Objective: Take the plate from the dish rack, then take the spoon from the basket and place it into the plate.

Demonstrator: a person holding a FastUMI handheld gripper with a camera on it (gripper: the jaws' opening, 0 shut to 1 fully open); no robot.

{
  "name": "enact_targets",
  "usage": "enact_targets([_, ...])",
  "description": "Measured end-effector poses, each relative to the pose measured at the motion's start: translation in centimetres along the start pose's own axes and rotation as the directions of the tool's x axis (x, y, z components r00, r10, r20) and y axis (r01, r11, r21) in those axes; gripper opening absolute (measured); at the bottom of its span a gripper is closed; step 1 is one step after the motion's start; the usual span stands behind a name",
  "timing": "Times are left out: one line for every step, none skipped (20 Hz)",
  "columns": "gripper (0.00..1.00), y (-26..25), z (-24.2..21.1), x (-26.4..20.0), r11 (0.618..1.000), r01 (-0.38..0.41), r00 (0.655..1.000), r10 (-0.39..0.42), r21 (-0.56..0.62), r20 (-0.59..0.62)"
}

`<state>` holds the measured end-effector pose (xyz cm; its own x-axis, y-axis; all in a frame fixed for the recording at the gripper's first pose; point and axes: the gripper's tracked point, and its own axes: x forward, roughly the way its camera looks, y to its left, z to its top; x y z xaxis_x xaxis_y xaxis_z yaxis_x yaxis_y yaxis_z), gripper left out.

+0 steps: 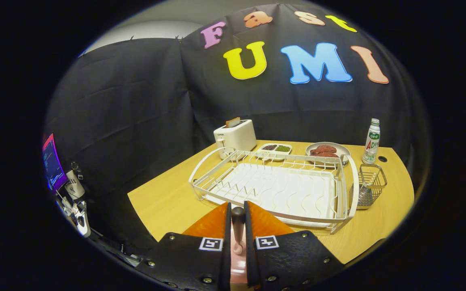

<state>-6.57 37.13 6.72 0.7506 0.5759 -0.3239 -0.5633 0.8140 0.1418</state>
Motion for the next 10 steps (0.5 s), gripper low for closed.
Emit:
enact_targets([0.15,-0.1,0.1,0.1,1.000,0.000,1.000,0.000,0.003,0.002])
enact_targets([0.15,-0.3,0.1,0.1,1.000,0.005,1.000,-0.005,0.003,0.002])
enact_targets([0.15,-0.6,0.0,0.1,1.000,0.010,1.000,-0.010,0.003,0.001])
enact_targets([0.15,-0.8,0.2,0.0,1.000,0.013,1.000,-0.013,0.004,0.003])
enact_targets([0.15,-0.9,0.3,-0.1,1.000,0.013,1.000,-0.013,0.008,0.008])
enact_targets([0.15,-1.1,0.5,-0.2,1.000,0.016,1.000,-0.016,0.014,0.010])
enact_targets([0.15,-1.4,0.7,-0.4,1.000,0.020,1.000,-0.020,0.019,0.015])
enact_targets([0.15,-1.6,1.0,-0.5,0.999,0.025,0.999,-0.025,0.024,0.022])
enact_targets([0.15,-1.8,1.4,-0.6,0.999,0.028,0.999,-0.029,0.027,0.030])
enact_targets([0.15,-2.0,1.6,-0.8,0.999,0.032,0.999,-0.033,0.027,0.036])
